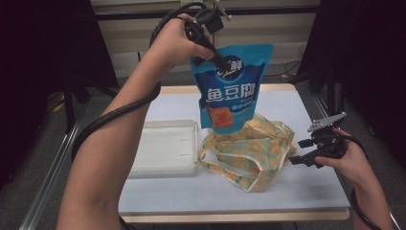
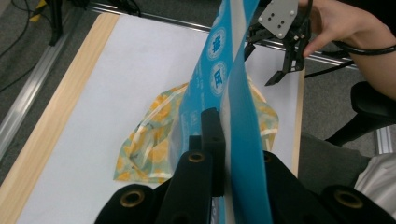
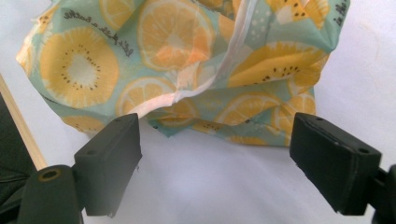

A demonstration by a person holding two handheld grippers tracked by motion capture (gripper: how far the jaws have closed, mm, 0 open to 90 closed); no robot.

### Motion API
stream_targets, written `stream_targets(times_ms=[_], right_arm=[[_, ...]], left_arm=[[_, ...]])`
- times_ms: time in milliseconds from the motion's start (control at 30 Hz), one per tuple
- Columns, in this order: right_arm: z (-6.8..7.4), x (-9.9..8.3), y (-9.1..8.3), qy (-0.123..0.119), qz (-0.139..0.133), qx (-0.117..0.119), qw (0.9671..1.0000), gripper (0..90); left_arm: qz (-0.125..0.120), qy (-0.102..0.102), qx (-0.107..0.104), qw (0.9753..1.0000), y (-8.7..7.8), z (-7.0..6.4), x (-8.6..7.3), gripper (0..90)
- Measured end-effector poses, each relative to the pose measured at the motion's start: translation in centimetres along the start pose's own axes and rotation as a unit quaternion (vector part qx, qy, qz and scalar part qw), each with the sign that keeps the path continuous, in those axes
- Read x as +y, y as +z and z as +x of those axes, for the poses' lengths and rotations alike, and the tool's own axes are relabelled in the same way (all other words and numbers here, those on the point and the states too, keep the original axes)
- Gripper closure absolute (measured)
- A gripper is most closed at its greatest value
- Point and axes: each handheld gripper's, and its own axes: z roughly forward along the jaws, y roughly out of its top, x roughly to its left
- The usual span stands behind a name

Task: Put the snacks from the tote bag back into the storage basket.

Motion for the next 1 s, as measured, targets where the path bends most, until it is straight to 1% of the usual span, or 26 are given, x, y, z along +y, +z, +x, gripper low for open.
stream_targets(times_ms=[33, 67, 100, 133, 167, 200, 233, 267, 300, 367, 400, 433, 533, 567, 633, 667, 700, 733, 767, 800, 833, 867, 900, 933, 967, 1000], right_arm=[[0.0, 0.0, 0.0, 0.000, 0.000, 0.000, 1.0000, 16.6], [0.0, 0.0, 0.0, 0.002, 0.001, 0.002, 1.0000, 16.7], [-0.1, -0.1, 0.0, 0.002, 0.002, 0.002, 1.0000, 16.7], [-0.1, -0.1, 0.1, 0.003, 0.004, 0.000, 1.0000, 16.7], [-0.1, -0.1, 0.1, 0.004, 0.004, 0.001, 1.0000, 16.7], [-0.1, -0.1, 0.1, 0.004, 0.004, 0.000, 1.0000, 16.7], [-0.2, -0.2, 0.1, 0.003, 0.006, 0.002, 1.0000, 16.8], [-0.1, -0.2, 0.1, 0.005, 0.005, 0.002, 1.0000, 16.8], [-0.1, -0.2, 0.1, 0.005, 0.005, 0.001, 1.0000, 16.7], [-0.1, -0.2, 0.0, 0.004, 0.004, 0.002, 1.0000, 16.8], [-0.1, -0.2, 0.0, 0.001, 0.002, 0.003, 1.0000, 16.8], [-0.1, -0.2, 0.0, 0.001, 0.002, 0.004, 1.0000, 16.8], [-0.2, -0.2, 0.0, -0.001, 0.003, 0.005, 1.0000, 16.9], [-0.2, -0.2, 0.0, 0.000, 0.002, 0.005, 1.0000, 16.9], [-0.2, -0.3, 0.0, 0.000, 0.001, 0.004, 1.0000, 16.9], [-0.3, -0.3, 0.0, 0.001, 0.001, 0.004, 1.0000, 16.9], [-0.3, -0.3, -0.1, 0.002, 0.000, 0.003, 1.0000, 16.9], [-0.2, -0.3, -0.1, 0.002, 0.000, 0.003, 1.0000, 16.9], [-0.3, -0.4, -0.2, 0.001, 0.000, 0.005, 1.0000, 16.9], [-0.3, -0.4, -0.1, 0.002, -0.001, 0.003, 1.0000, 16.9], [-0.3, -0.4, -0.2, 0.002, 0.000, 0.002, 1.0000, 16.9], [-0.3, -0.4, -0.2, 0.003, 0.000, 0.001, 1.0000, 16.9], [-0.3, -0.5, -0.2, 0.004, -0.002, 0.001, 1.0000, 16.8], [-0.3, -0.5, -0.2, 0.005, -0.002, 0.002, 1.0000, 16.9], [-0.3, -0.5, -0.2, 0.005, -0.001, 0.002, 1.0000, 16.8], [-0.3, -0.5, -0.2, 0.005, -0.002, 0.002, 1.0000, 16.9]], left_arm=[[0.002, -0.002, -0.006, 1.0000, -0.3, 0.2, -0.3, 90.0], [0.003, 0.000, -0.005, 1.0000, -0.5, 0.2, -0.4, 90.0], [0.001, 0.000, 0.003, 1.0000, -0.7, 0.3, -0.7, 90.0], [0.001, -0.003, -0.003, 1.0000, -0.9, 0.4, -0.9, 90.0], [0.000, -0.001, 0.004, 1.0000, -1.1, 0.5, -1.2, 90.0], [0.000, -0.003, 0.000, 1.0000, -1.3, 0.6, -1.4, 90.0], [0.001, -0.001, 0.001, 1.0000, -1.4, 0.8, -1.8, 90.0], [-0.001, -0.004, 0.005, 1.0000, -1.5, 0.9, -2.0, 90.0], [0.003, -0.004, -0.002, 1.0000, -1.6, 1.0, -2.3, 90.0], [0.006, -0.002, 0.003, 1.0000, -1.7, 1.2, -2.7, 90.0], [0.009, 0.000, -0.001, 1.0000, -1.7, 1.3, -2.8, 90.0], [0.008, 0.003, 0.004, 1.0000, -1.7, 1.3, -3.0, 90.0], [0.010, 0.002, 0.004, 0.9999, -1.9, 1.5, -3.6, 90.0], [0.010, 0.003, 0.000, 0.9999, -2.0, 1.6, -3.8, 90.0], [0.010, 0.003, 0.009, 0.9999, -2.3, 1.8, -4.2, 90.0], [0.005, -0.003, 0.006, 1.0000, -2.3, 1.9, -4.6, 90.0], [0.008, 0.000, 0.009, 0.9999, -2.4, 1.9, -4.7, 90.0], [0.005, -0.004, 0.012, 0.9999, -2.5, 1.9, -4.9, 90.0], [0.008, -0.004, 0.010, 0.9999, -2.6, 2.1, -5.2, 90.0], [0.008, -0.006, 0.015, 0.9998, -2.7, 2.1, -5.3, 90.0], [0.010, -0.009, 0.007, 0.9999, -2.8, 2.3, -5.6, 90.0], [0.013, -0.004, 0.012, 0.9998, -2.9, 2.4, -5.8, 90.0], [0.013, -0.009, 0.015, 0.9998, -2.9, 2.5, -6.1, 90.0], [0.015, -0.007, 0.012, 0.9998, -3.0, 2.6, -6.3, 90.0], [0.015, -0.009, 0.015, 0.9997, -3.1, 2.7, -6.5, 90.0], [0.016, -0.012, 0.011, 0.9997, -3.2, 2.9, -6.8, 90.0]])
